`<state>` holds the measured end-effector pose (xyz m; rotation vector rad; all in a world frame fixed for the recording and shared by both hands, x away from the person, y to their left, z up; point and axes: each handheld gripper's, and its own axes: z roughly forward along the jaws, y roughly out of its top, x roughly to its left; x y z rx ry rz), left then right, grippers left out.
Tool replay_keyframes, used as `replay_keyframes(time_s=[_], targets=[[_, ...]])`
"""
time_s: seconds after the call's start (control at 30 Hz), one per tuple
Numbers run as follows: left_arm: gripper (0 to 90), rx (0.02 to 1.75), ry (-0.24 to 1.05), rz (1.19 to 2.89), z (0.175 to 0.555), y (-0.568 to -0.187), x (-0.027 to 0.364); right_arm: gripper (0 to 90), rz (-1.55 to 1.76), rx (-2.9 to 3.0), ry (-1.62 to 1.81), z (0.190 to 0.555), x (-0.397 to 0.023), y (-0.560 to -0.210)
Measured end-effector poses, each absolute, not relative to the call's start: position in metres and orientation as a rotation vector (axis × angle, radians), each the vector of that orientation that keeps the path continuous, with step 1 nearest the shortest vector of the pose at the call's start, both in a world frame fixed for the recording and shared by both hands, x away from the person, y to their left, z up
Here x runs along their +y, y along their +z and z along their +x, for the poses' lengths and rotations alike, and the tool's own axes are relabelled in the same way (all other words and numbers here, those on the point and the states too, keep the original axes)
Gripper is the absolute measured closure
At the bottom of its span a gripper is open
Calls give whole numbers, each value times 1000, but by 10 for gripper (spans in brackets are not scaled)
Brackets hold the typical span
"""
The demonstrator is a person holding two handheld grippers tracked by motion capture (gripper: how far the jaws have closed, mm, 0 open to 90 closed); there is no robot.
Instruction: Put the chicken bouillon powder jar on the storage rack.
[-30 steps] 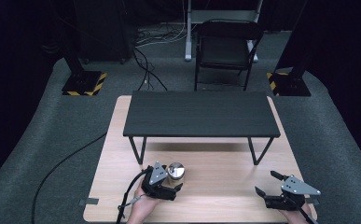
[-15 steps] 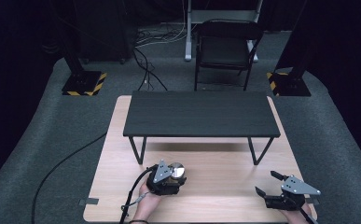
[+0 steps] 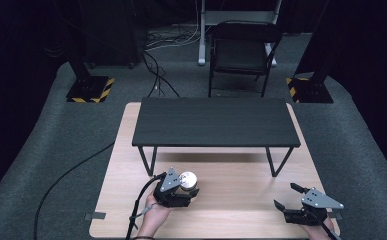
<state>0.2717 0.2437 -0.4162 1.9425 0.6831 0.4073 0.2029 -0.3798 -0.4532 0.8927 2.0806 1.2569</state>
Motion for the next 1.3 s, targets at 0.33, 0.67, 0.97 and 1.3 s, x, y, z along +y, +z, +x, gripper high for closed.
replay_keyframes(time_s=[0.33, 0.67, 0.97, 1.3], targets=[[319, 556, 401, 1915, 279, -352, 236, 120, 892, 2082, 1255, 203, -379, -453], [319, 492, 368, 1838, 310, -303, 221, 120, 892, 2084, 1254, 204, -379, -453], [319, 515, 415, 1835, 333, -274, 198, 120, 897, 2080, 1255, 204, -381, -453], [318, 647, 479, 1919, 361, -252, 171, 120, 896, 2083, 1254, 204, -382, -453]])
